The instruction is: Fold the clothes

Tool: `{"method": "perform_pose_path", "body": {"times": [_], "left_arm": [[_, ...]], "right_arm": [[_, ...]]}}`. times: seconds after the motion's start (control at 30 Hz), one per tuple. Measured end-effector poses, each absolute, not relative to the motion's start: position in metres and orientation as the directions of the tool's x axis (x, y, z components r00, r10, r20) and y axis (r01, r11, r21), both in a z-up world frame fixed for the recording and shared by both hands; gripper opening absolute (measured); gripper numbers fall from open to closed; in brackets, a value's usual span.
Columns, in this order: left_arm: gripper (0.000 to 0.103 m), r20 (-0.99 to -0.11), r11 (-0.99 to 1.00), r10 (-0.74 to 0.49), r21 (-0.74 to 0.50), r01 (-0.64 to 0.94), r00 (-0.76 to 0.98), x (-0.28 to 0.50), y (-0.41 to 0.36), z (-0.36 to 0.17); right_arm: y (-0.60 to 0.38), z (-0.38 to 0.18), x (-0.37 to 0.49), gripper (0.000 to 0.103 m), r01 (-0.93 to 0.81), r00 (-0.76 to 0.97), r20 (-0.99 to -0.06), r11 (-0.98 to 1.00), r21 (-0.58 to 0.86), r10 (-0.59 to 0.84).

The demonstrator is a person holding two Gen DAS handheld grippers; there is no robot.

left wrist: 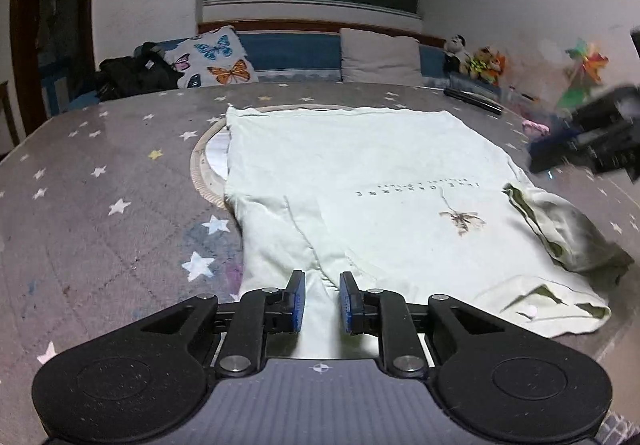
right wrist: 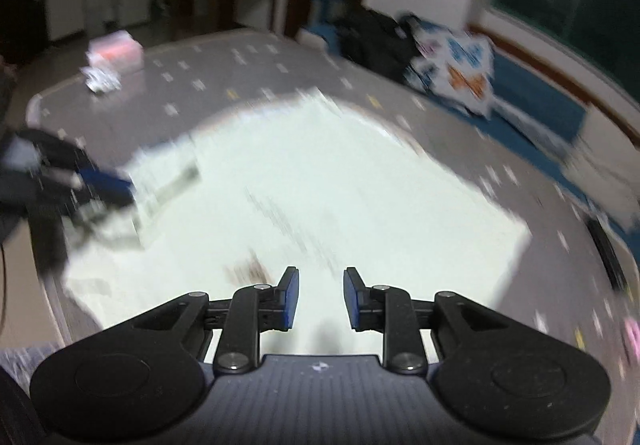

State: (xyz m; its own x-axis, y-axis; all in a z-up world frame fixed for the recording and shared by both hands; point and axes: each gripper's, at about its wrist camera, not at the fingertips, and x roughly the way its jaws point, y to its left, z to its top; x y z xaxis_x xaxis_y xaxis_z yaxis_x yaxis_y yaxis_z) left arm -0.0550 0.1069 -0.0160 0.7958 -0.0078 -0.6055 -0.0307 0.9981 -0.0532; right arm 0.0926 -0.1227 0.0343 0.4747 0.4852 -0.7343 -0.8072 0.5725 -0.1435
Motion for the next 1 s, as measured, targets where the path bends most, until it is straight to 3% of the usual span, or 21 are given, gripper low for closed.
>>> {"method": "perform_pose_path", "body": {"times": [0.3,0.43,0.6,0.7,0.83,1.0], "left_arm": [[0.023,-0.629,0.993,-0.061,0.039,0.110,0.775,-0.083,0.086,-0.004],[0.023,-0.641,0.982,-0.088,0.073,0.174,0.762,-0.097,0.080,0.000],[0.033,-0.659,0.958,-0.124,0.117,0.263,0.742,-0.109,0.075,0.000],[0.039,-0.672,0.938,-0.130,0.156,0.311,0.729,-0.113,0.072,-0.002],[0.045,-0.683,0.914,-0.129,0.199,0.353,0.719,-0.113,0.074,-0.006],[0.046,-0.694,0.890,-0.105,0.253,0.378,0.712,-0.107,0.076,-0.015]], "right_arm": [[-0.171,-0.009,0.043,0.023,-0.816,0.403,-0.785,0.573,-0.076,0.471],[-0.178,-0.007,0.018,0.023,-0.820,0.451,-0.754,0.556,-0.138,0.478],[-0.191,-0.008,0.010,0.024,-0.815,0.426,-0.769,0.572,-0.097,0.477],[-0.197,-0.010,0.005,0.027,-0.813,0.419,-0.775,0.575,-0.089,0.472],[-0.201,-0.001,-0.001,0.039,-0.824,0.418,-0.766,0.559,-0.093,0.488],[-0.199,-0.010,0.004,0.039,-0.824,0.416,-0.782,0.556,-0.109,0.464]]}}
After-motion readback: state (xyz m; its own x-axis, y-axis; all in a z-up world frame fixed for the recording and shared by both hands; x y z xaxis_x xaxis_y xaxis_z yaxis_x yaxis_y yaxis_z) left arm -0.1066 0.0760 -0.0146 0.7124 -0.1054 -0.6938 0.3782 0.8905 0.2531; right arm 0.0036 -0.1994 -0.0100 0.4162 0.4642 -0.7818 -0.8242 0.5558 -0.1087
